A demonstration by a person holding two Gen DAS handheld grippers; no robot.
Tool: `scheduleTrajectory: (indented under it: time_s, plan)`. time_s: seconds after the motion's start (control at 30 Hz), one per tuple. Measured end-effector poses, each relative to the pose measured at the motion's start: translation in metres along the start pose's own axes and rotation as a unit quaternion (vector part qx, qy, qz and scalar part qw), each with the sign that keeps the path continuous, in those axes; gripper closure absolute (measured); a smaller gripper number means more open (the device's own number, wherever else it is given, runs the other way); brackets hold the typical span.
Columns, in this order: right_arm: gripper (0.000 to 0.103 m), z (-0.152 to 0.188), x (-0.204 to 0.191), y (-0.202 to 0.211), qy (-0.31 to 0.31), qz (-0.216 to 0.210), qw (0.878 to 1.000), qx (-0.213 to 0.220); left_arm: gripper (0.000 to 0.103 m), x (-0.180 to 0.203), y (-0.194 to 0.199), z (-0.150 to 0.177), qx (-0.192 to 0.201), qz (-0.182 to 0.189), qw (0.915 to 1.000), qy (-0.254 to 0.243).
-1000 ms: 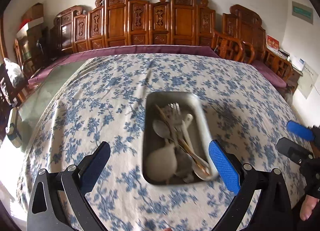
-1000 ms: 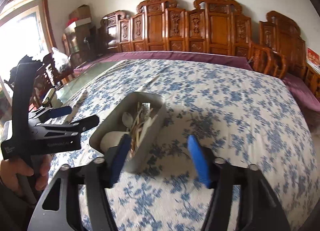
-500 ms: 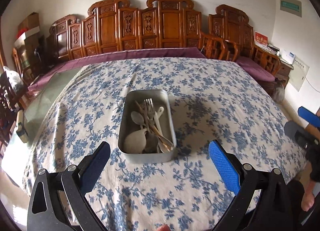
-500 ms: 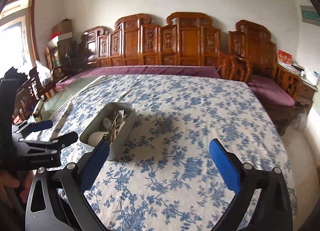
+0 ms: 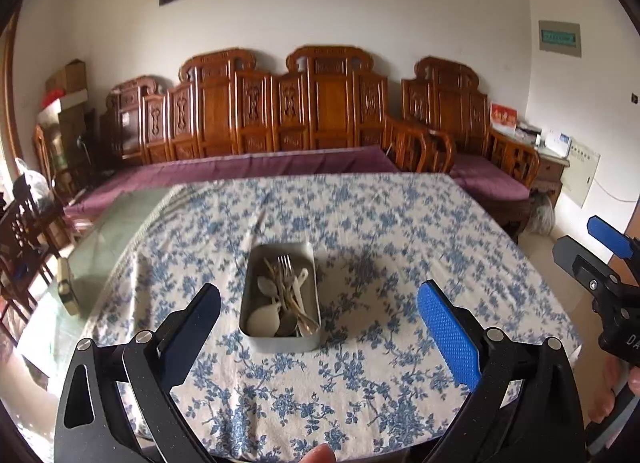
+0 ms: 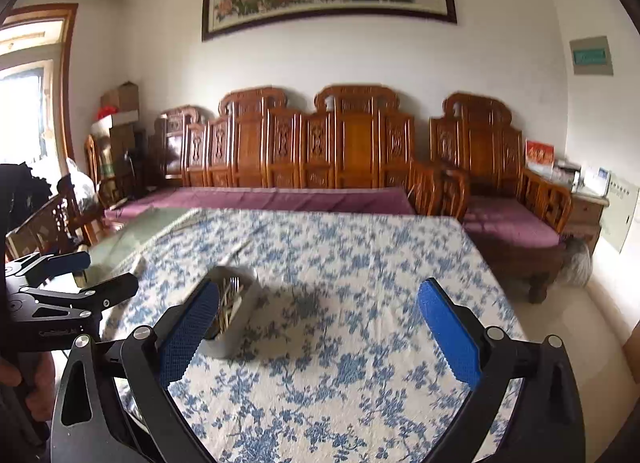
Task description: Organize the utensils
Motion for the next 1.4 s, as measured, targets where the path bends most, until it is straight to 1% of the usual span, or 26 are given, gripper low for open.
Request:
scheduleTrajectory:
  time_s: [0.17, 0.33, 0.63, 1.4]
  plan:
    - [0.003, -0.021, -0.004, 0.02, 0.0, -0.001, 1.0, 0.028, 0.008, 0.001, 0.026, -0.014, 0.025, -0.006, 0.9997, 0.0]
    - [0.003, -0.028, -0.005, 0.03, 0.003, 0.0, 0.999, 0.04, 0.008, -0.001, 0.044, -0.023, 0.039, -0.013, 0.9992, 0.004]
    - [0.003, -0.028, -0.005, 0.032, -0.001, 0.001, 0.999, 0.038, 0.008, -0.005, 0.052, -0.024, 0.043, -0.012, 0.9989, 0.013]
    - [0.003, -0.024, -0.008, 0.026, 0.0, 0.002, 1.0, 0.03, 0.008, -0.006, 0.052, -0.02, 0.044, -0.015, 0.9988, 0.014]
Point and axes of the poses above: each gripper's, at about its wrist camera, not at the fingertips, and y roughly against the way its jaws point, x to its right, z to its underside, the point moved 3 cm from there along -y, roughly the way its jaws point, and after that the axes turned 12 degrees about x, right-handed, at the moved point
